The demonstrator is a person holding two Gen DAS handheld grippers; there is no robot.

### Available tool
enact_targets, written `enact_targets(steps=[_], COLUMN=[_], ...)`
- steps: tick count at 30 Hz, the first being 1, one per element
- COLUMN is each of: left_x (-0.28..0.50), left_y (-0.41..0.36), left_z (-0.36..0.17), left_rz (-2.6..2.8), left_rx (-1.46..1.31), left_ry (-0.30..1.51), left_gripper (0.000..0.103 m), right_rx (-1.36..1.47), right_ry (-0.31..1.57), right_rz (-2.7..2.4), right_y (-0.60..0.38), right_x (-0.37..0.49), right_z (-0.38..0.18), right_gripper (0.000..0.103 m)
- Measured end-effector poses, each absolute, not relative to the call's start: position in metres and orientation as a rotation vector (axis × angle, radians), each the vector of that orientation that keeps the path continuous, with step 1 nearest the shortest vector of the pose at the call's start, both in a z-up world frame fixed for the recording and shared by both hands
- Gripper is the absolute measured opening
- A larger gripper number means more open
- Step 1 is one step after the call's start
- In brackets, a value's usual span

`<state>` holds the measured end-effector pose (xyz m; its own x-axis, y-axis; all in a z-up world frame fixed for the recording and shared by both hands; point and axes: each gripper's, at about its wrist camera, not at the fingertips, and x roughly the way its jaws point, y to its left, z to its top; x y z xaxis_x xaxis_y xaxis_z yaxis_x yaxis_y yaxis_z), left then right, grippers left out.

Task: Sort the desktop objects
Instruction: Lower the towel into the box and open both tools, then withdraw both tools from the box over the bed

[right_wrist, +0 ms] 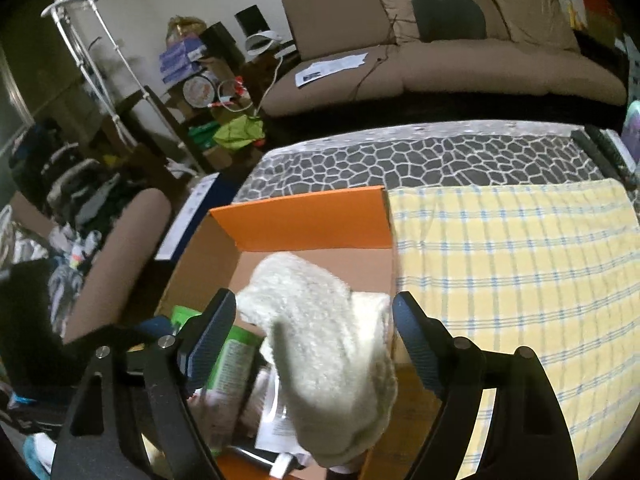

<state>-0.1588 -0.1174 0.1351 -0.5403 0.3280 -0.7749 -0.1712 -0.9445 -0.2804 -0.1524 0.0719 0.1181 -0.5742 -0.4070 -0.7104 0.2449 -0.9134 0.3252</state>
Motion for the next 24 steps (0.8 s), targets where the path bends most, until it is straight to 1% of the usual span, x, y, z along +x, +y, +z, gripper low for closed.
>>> enact_targets(steps=[9, 14, 18, 19, 24], left_x=[-0.155, -0.145, -0.137, -0.135, -0.12], left_y=[-0.121, -0.121, -0.118, -0.118, -0.113], left_z=[0.139, 0.142, 0.143, 0.144, 0.151], left_rz=[2.523, 2.536, 2.547, 2.55, 2.577], left_rx=[-1.313, -1.302, -1.3, -1.297, -1.252], left_ry=[-0.229, -0.2, -0.167, -0.156, -0.092], left_gripper=[0.08, 0.08, 0.081, 0.082, 0.083], right_rx=[1.243, 1.237, 1.222, 1.22, 1.213], right_ry=[-0.125, -0.042, -0.043, -0.045, -0.089], right_rz=[-2.536, -2.559, -2.572, -2.575, -2.581], right_y=[0.066, 0.067, 0.071, 0.071, 0.077], right_x=[-0.138, -0.126, -0.114, -0.11, -0.088], right_z=[0.109, 0.115, 0.119, 0.12, 0.12], right_gripper=[0.084, 0.084, 0.084, 0.084, 0.085])
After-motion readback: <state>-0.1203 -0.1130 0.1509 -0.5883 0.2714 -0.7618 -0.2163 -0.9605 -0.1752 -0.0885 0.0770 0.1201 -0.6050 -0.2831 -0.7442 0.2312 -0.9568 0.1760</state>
